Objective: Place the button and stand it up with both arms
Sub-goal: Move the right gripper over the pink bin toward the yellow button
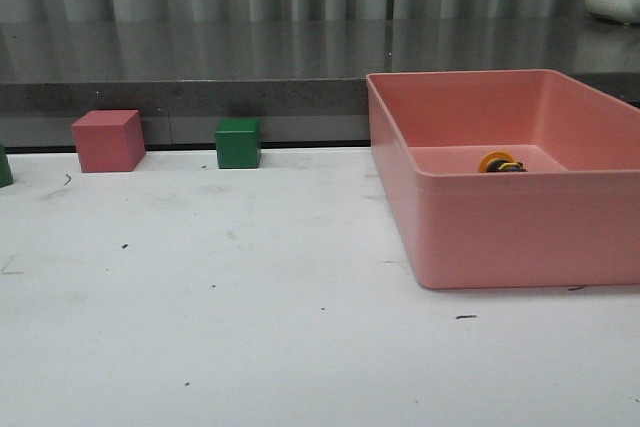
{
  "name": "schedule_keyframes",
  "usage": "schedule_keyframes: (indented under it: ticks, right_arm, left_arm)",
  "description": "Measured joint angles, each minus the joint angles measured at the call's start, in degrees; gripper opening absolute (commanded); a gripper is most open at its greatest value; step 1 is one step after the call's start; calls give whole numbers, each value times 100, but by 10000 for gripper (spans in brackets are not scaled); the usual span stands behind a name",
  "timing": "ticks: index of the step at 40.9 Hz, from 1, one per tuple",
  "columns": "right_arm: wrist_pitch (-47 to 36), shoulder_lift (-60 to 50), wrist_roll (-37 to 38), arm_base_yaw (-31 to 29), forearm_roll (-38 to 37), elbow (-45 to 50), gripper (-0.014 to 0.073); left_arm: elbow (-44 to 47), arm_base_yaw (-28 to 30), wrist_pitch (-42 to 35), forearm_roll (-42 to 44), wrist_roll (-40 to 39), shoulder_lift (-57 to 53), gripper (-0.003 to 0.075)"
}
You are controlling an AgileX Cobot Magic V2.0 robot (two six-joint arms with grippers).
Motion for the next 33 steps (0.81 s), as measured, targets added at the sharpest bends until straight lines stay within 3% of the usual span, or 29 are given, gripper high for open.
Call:
schedule_keyframes:
  ticks: [6, 20, 33]
  right_arm:
    - [785, 0, 0, 0, 0, -857, -118]
    - [2821, 1336, 0, 0, 0, -3259, -118]
    - [3606, 2665, 0, 0, 0, -3666, -118]
  left_arm:
    - [-874, 0, 313, 0, 0, 0, -20]
    - [-3411, 0, 2325, 0, 0, 1070, -20]
    - [-3907, 0, 3182, 0, 0, 2365, -20]
